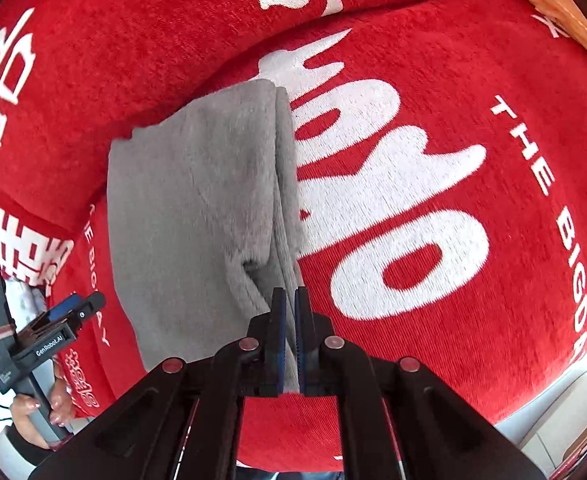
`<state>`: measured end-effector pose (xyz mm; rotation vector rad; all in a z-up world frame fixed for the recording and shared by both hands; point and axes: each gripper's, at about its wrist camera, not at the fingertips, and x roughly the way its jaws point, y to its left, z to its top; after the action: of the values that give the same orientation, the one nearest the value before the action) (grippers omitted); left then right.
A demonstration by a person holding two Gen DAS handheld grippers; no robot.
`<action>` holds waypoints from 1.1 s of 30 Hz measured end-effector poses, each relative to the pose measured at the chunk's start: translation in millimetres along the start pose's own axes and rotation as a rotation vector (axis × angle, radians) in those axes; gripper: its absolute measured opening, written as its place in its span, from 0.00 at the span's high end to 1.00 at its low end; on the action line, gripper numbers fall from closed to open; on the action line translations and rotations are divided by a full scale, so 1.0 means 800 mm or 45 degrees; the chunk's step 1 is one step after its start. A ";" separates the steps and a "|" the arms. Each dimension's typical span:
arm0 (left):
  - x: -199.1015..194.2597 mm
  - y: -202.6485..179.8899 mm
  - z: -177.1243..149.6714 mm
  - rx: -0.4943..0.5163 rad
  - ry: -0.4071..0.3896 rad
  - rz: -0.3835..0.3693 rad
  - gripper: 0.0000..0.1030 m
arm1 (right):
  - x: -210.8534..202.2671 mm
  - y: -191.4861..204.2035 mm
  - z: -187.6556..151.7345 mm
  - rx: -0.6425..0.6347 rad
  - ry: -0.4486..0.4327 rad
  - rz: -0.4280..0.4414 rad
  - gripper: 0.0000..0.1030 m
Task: Fold small clothes
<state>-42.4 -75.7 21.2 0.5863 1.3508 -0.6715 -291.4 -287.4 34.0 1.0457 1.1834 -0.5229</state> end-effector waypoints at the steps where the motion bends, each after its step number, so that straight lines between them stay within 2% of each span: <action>1: 0.000 0.000 0.003 -0.005 0.000 0.002 0.16 | 0.003 0.003 0.004 0.004 0.005 0.003 0.93; 5: 0.008 0.006 0.015 -0.041 0.018 -0.035 0.16 | 0.012 0.005 0.012 -0.008 0.029 0.003 0.85; 8: 0.011 0.008 0.016 -0.079 0.013 -0.073 0.16 | 0.016 0.003 0.018 -0.009 0.033 -0.001 0.65; 9: 0.011 0.008 0.017 -0.084 0.005 -0.068 0.09 | 0.017 0.002 0.021 -0.009 0.032 0.003 0.54; 10: 0.012 0.008 0.019 -0.089 0.003 -0.056 0.00 | 0.018 0.001 0.025 -0.008 0.028 0.010 0.51; 14: 0.013 0.008 0.028 -0.103 0.004 -0.037 0.00 | 0.020 -0.005 0.037 0.002 0.030 0.053 0.47; 16: 0.017 0.007 0.033 -0.101 0.031 -0.039 0.00 | 0.021 -0.010 0.042 0.023 0.038 0.080 0.42; 21: 0.021 0.006 0.046 -0.115 0.070 -0.055 0.00 | 0.028 -0.020 0.053 0.068 0.054 0.130 0.41; 28: 0.019 -0.002 0.058 -0.112 0.065 -0.055 0.00 | 0.040 -0.029 0.066 0.095 0.081 0.179 0.40; 33: 0.032 -0.007 0.058 -0.105 0.111 -0.135 0.00 | 0.047 -0.036 0.069 0.096 0.082 0.234 0.36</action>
<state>-12.9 -115.7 2.3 0.4849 1.4919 -0.6786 -274.9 -342.1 -11.0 1.2303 1.1177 -0.3944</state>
